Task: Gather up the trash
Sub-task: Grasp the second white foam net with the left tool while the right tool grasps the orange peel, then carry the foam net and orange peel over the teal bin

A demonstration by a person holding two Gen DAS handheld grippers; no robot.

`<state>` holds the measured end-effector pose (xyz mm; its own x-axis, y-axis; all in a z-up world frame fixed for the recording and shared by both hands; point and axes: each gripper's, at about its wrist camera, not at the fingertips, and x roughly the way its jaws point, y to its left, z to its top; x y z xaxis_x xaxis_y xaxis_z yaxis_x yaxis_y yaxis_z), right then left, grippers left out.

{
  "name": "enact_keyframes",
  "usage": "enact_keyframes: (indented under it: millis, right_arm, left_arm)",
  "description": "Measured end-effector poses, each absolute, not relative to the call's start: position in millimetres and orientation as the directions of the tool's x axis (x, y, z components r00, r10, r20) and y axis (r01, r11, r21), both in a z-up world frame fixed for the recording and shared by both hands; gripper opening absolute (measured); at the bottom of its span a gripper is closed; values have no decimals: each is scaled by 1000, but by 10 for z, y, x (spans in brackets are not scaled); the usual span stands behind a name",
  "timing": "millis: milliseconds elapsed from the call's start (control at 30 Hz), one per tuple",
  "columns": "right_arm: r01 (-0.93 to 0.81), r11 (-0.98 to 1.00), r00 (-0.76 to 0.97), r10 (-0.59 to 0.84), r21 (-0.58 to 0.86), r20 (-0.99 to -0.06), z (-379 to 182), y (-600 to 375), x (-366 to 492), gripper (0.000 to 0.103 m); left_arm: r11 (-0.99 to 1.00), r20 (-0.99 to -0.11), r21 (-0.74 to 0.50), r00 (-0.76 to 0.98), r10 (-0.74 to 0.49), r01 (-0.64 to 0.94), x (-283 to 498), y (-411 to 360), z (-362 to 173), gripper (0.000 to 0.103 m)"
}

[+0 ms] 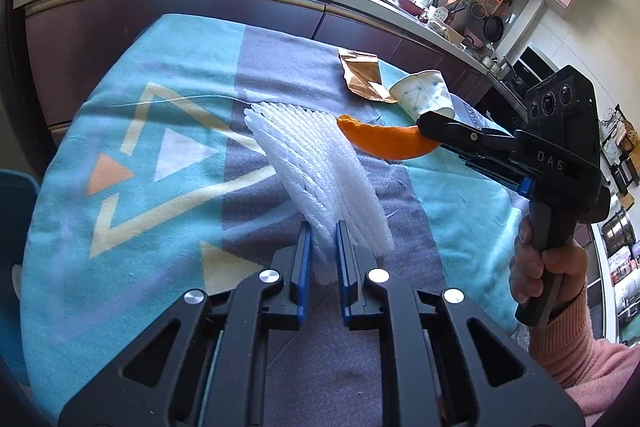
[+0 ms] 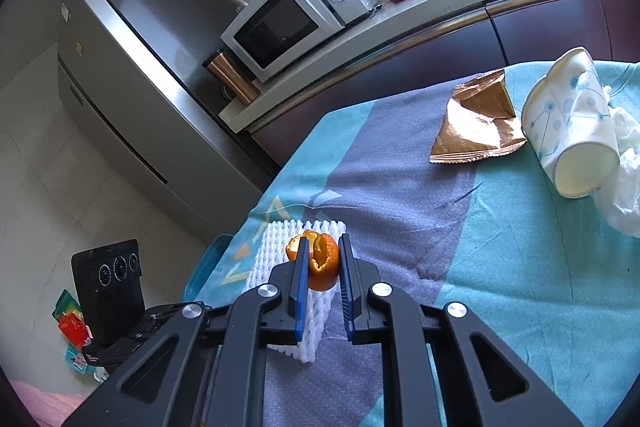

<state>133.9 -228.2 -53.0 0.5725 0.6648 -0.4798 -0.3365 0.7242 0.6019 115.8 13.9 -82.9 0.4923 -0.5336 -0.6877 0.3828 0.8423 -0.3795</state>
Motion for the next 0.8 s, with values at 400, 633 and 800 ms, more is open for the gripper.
enact_keyframes:
  millis: [400,633,800]
  right_arm:
    - [-394,688,549,708,609,-444,-413,-1992,1274,13]
    - [-433,661,514,739,612,-435,-375,-1724,1266,13]
    - [-464,641,484,761,612,-431,-342,-1520,1269,13]
  left_arm:
    - [877,-665,-350,572,-480,328,925,630,-629,12]
    - [895,-643,-330,623,-445,299,756,952,-505,12]
    - [912,-626,-314,665,-408,265,625,1228,-406,12]
